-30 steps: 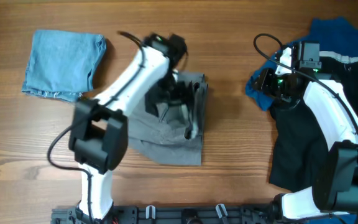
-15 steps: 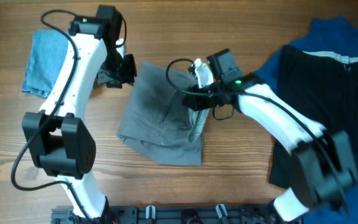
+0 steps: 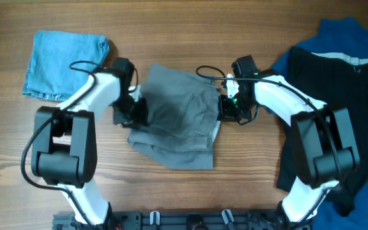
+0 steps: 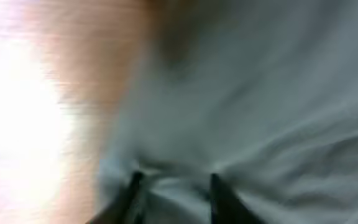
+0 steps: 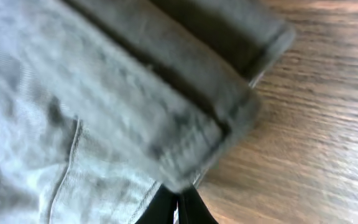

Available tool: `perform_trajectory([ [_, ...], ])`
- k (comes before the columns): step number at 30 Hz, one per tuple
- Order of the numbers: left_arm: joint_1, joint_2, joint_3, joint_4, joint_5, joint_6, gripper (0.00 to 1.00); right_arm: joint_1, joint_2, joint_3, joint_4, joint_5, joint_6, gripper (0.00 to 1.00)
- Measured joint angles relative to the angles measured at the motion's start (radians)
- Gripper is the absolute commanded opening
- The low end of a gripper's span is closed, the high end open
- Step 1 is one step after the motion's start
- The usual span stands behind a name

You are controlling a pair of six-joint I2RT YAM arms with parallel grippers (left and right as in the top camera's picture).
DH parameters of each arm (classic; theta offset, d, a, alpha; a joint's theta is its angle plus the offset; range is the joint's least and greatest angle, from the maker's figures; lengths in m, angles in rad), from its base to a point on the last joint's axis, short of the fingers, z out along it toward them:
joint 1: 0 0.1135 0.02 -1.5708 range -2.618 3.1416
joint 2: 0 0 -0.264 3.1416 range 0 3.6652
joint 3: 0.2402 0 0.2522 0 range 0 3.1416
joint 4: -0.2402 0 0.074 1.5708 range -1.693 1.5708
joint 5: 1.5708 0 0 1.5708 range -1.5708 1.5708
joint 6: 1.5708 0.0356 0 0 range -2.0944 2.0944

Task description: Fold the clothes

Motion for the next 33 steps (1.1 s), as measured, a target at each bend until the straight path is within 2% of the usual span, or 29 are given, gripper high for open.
perform_trajectory([
  [2,0.038,0.022,0.086,-0.149,-0.032,0.0,0.34,0.0,-0.073,-0.004,0.036,0.006,-0.029,0.07],
  [4,0.063,0.02,0.298,-0.283,-0.01,0.0,0.34,0.0,-0.195,-0.003,0.059,0.012,-0.065,0.08],
  [6,0.045,-0.011,0.426,-0.371,0.053,0.0,0.17,0.0,-0.298,-0.003,0.06,0.038,-0.088,0.11],
  [9,-0.009,-0.058,0.436,-0.489,0.082,0.0,0.12,0.0,-0.336,-0.003,0.064,0.087,-0.098,0.12],
  [10,-0.025,-0.06,0.424,-0.486,0.081,-0.007,0.18,0.0,-0.336,-0.004,0.073,0.107,-0.098,0.11],
  [11,-0.057,-0.069,0.343,-0.442,0.073,-0.043,0.25,0.0,-0.336,-0.004,0.086,0.131,-0.098,0.11],
  [12,-0.072,-0.069,0.29,-0.402,0.072,-0.076,0.25,0.0,-0.336,-0.004,0.09,0.14,-0.097,0.12],
  [14,-0.101,-0.063,0.069,-0.247,0.066,-0.18,0.04,0.0,-0.336,-0.003,0.105,0.166,-0.097,0.14],
  [17,-0.071,-0.063,-0.184,-0.032,0.089,-0.327,0.04,0.0,-0.336,-0.004,0.15,0.184,-0.095,0.15],
  [20,-0.006,-0.12,-0.297,0.118,0.188,-0.399,0.04,0.0,-0.336,-0.004,0.223,0.187,-0.093,0.2],
  [21,0.01,-0.143,-0.32,0.243,0.214,-0.413,0.08,0.0,-0.336,-0.004,0.253,0.186,-0.093,0.23],
  [23,0.024,-0.131,-0.308,0.684,0.144,-0.404,0.08,0.0,-0.336,-0.004,0.299,0.171,-0.093,0.26],
  [24,0.037,-0.101,-0.298,0.837,0.094,-0.388,0.08,-0.001,-0.334,-0.004,0.342,0.151,-0.092,0.29],
  [25,0.055,-0.083,-0.294,0.914,0.056,-0.378,0.09,-0.001,-0.327,-0.004,0.362,0.134,-0.093,0.3],
  [28,0.078,-0.067,-0.253,0.942,0.01,-0.359,0.24,-0.001,-0.254,-0.003,0.379,0.096,-0.092,0.3],
  [29,0.083,-0.065,-0.208,0.899,0.01,-0.354,0.33,-0.001,-0.204,-0.003,0.378,0.092,-0.092,0.29],
  [30,0.095,-0.064,-0.135,0.847,0.023,-0.335,0.38,-0.001,-0.149,-0.004,0.375,0.092,-0.092,0.29],
  [31,0.102,-0.064,-0.087,0.767,0.042,-0.316,0.47,-0.001,-0.11,-0.004,0.375,0.089,-0.089,0.24],
  [32,0.109,-0.066,-0.039,0.655,0.071,-0.286,0.62,-0.001,-0.058,-0.003,0.374,0.086,-0.068,0.16],
  [33,0.111,-0.068,-0.015,0.583,0.087,-0.277,0.7,-0.001,-0.021,-0.003,0.371,0.085,-0.045,0.12],
])
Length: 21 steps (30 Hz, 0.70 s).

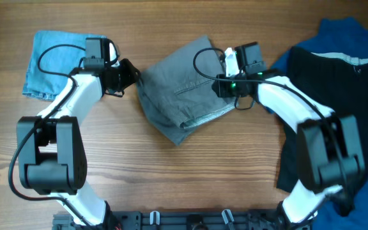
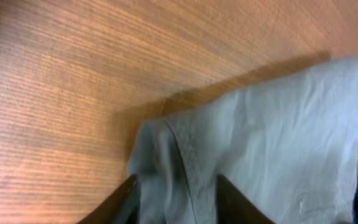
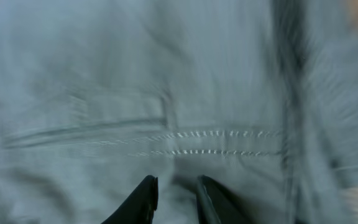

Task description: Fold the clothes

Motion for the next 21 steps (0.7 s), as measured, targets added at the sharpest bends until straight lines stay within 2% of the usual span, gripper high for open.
perform_trajectory([
  [3,-0.004,-0.001,0.014,-0.185,0.029,0.025,0.96,-0.014,0.068,0.01,-0.027,-0.02,0.068,0.08],
  [4,-0.009,-0.001,0.005,-0.206,0.037,0.032,1.0,-0.017,0.072,0.013,-0.032,-0.026,0.076,0.08],
  [8,-0.063,0.005,-0.042,-0.175,0.065,0.022,1.0,-0.017,0.076,0.022,-0.053,-0.027,0.088,0.09],
  [10,-0.127,0.02,-0.068,-0.093,0.087,-0.008,0.98,-0.017,0.076,0.023,-0.054,-0.029,0.088,0.09],
  [12,-0.174,0.043,-0.062,-0.023,0.108,-0.061,0.98,-0.017,0.076,0.023,-0.057,-0.029,0.088,0.09],
  [15,-0.211,0.097,-0.044,0.11,0.151,-0.176,0.91,-0.017,0.076,0.024,-0.059,-0.029,0.088,0.08],
  [16,-0.222,0.121,-0.034,0.178,0.174,-0.218,0.86,-0.017,0.076,0.024,-0.061,-0.029,0.088,0.08],
  [17,-0.235,0.154,-0.028,0.268,0.209,-0.271,0.74,-0.017,0.076,0.024,-0.064,-0.029,0.088,0.08],
  [19,-0.24,0.188,-0.026,0.369,0.232,-0.329,0.38,-0.017,0.076,0.026,-0.072,-0.029,0.088,0.06],
  [20,-0.243,0.198,-0.027,0.393,0.253,-0.355,0.13,-0.017,0.076,0.026,-0.077,-0.029,0.088,0.04],
  [21,-0.249,0.22,-0.031,0.423,0.235,-0.369,0.04,-0.018,0.076,0.026,-0.079,-0.029,0.089,0.04],
])
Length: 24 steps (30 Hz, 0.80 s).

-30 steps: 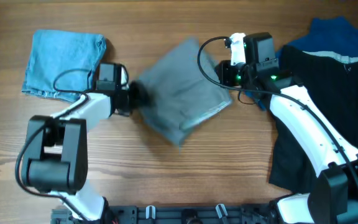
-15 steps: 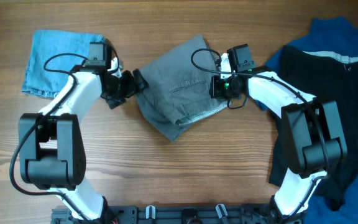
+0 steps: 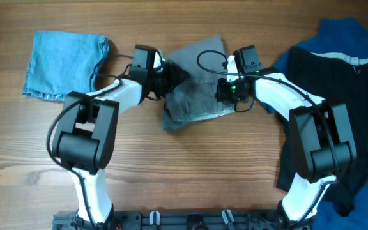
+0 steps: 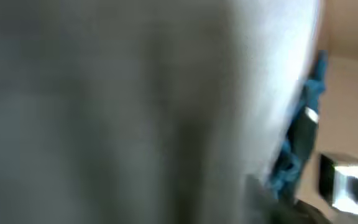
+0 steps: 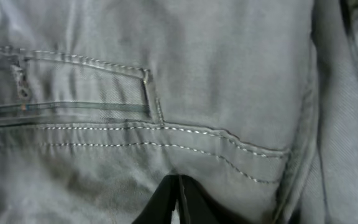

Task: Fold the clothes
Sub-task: 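Carry the folded shorts left with the left gripper onto the denim item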

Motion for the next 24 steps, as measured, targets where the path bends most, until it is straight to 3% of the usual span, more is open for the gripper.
perform_trajectory([
  [3,0.001,0.021,-0.005,-0.009,-0.003,0.011,0.04,-0.002,0.0,0.004,-0.027,-0.013,-0.001,0.04],
  [7,0.029,0.01,0.002,-0.109,0.076,0.093,0.04,-0.034,-0.031,0.039,-0.221,-0.088,-0.019,0.04],
  [11,0.198,-0.072,-0.002,-0.238,0.212,0.124,0.04,-0.083,-0.239,0.119,-0.193,-0.094,-0.075,0.05],
  [13,0.293,-0.152,0.031,-0.198,0.238,0.101,0.04,-0.087,-0.326,0.134,-0.152,-0.095,-0.084,0.04],
  [16,0.432,-0.282,0.101,0.018,0.241,0.016,0.04,-0.087,-0.344,0.138,-0.144,-0.098,-0.084,0.04],
  [18,0.51,-0.308,0.119,0.112,0.193,-0.049,0.04,-0.087,-0.343,0.138,-0.138,-0.098,-0.084,0.05],
  [24,0.63,-0.222,0.119,-0.024,-0.183,-0.081,0.04,-0.087,-0.344,0.138,-0.126,-0.098,-0.032,0.05],
])
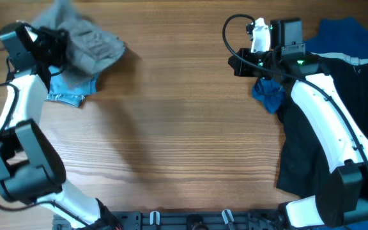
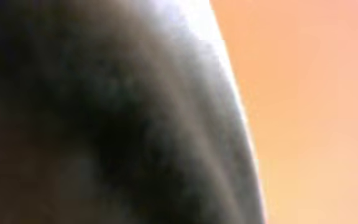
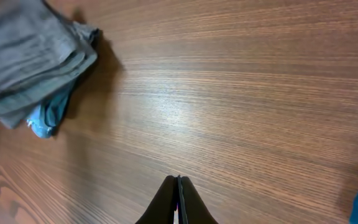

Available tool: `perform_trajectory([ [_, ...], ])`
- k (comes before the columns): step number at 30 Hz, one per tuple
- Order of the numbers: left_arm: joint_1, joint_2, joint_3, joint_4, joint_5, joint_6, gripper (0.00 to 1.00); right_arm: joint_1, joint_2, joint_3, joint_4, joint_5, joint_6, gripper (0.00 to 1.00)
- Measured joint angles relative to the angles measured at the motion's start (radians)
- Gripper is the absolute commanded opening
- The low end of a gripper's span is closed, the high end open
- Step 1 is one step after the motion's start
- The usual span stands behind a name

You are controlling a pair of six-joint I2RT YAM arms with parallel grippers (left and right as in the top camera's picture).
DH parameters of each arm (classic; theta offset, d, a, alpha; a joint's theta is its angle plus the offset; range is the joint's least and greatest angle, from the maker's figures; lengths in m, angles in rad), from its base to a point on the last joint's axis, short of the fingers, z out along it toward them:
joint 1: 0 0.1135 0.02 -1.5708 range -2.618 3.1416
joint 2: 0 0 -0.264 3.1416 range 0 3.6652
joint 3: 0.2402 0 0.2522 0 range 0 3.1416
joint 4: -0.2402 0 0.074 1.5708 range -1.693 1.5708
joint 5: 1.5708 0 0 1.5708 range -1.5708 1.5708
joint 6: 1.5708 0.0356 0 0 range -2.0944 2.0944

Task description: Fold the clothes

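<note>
The folded grey trousers [image 1: 89, 45] are at the table's far left corner, lying partly over the folded light blue garment [image 1: 69, 86]. My left gripper [image 1: 51, 39] is at their left edge and looks shut on them. The left wrist view is filled by blurred dark grey cloth [image 2: 92, 124], which hides the fingers. My right gripper [image 1: 235, 64] is shut and empty above bare wood at the right; its closed fingertips [image 3: 179, 186] point across the table towards the grey trousers [image 3: 30, 62] on the blue garment [image 3: 45, 118].
A heap of unfolded clothes fills the right side: a black garment [image 1: 324, 128] over blue cloth [image 1: 350, 32], with a blue corner [image 1: 267, 96] sticking out beside the right arm. The wooden tabletop [image 1: 184, 140] lies between the two arms.
The grey trousers have gone from the table's middle to the far left, onto the light blue garment, with my left gripper. My right gripper has left the trousers and now hangs shut near the heap.
Both grippers first held the grey trousers spread at mid-table. Then the trousers were folded smaller, with a gripper at each side. Then the left gripper was pressed into the bundle and the right on it. Now the folded trousers sit on the blue garment at far left.
</note>
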Motion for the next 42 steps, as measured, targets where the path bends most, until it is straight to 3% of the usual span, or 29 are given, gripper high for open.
perform_trajectory([
  [3,0.027,0.079,-0.004,-0.085,-0.138,0.012,0.08,0.0,0.0,0.0,0.0,0.0,0.032,0.05],
  [5,0.05,0.083,-0.005,-0.093,-0.157,0.052,0.87,0.0,0.0,0.0,0.0,0.0,0.04,0.05],
  [6,0.062,0.083,-0.005,-0.098,-0.167,0.072,1.0,0.0,0.0,0.0,0.001,0.0,0.043,0.05],
  [9,0.114,0.083,-0.004,-0.173,-0.185,0.13,1.0,0.0,0.0,0.0,0.004,0.008,0.05,0.05],
  [12,0.146,0.053,-0.002,-0.336,-0.109,0.213,0.98,0.0,0.0,0.0,0.004,0.031,0.051,0.05],
  [13,0.171,0.011,-0.005,-0.405,-0.078,0.233,0.84,0.0,0.0,0.0,0.003,0.035,0.051,0.05],
  [15,0.222,-0.121,-0.005,-0.451,-0.039,0.306,0.1,0.0,0.0,0.0,0.0,0.039,0.051,0.05],
  [16,0.232,-0.195,-0.005,-0.452,-0.032,0.343,0.04,0.0,0.0,0.0,-0.002,0.039,0.051,0.05],
  [18,0.223,-0.31,0.0,-0.449,-0.027,0.419,0.04,0.0,0.0,0.0,-0.002,0.041,0.053,0.05],
  [21,0.201,-0.306,0.002,-0.433,-0.047,0.476,0.04,0.0,0.0,0.0,-0.002,0.043,0.054,0.05],
  [27,0.124,0.137,0.003,-0.291,-0.22,0.521,0.16,0.0,0.001,0.0,-0.002,0.058,0.054,0.04],
  [29,0.142,0.169,0.024,-0.287,-0.171,0.521,0.24,0.0,0.001,0.0,-0.002,0.073,0.054,0.04],
  [33,0.172,0.148,0.026,-0.325,-0.063,0.523,0.26,0.0,0.001,0.0,-0.007,0.086,0.054,0.04],
  [36,0.19,-0.019,0.025,-0.453,-0.016,0.557,0.33,0.0,-0.005,0.0,-0.013,0.113,0.054,0.04],
  [37,0.19,-0.152,0.025,-0.504,-0.005,0.582,0.53,0.0,-0.021,0.0,-0.011,0.138,0.053,0.06],
  [38,0.19,-0.285,0.028,-0.53,-0.001,0.605,0.61,0.0,-0.048,-0.001,-0.01,0.161,0.042,0.08],
  [40,0.19,-0.588,0.06,-0.625,0.013,0.656,0.65,0.0,-0.154,-0.001,-0.002,0.192,-0.021,0.08],
  [42,0.189,-0.782,0.078,-0.758,0.019,0.758,0.67,0.0,-0.255,-0.001,-0.006,0.204,-0.082,0.1],
])
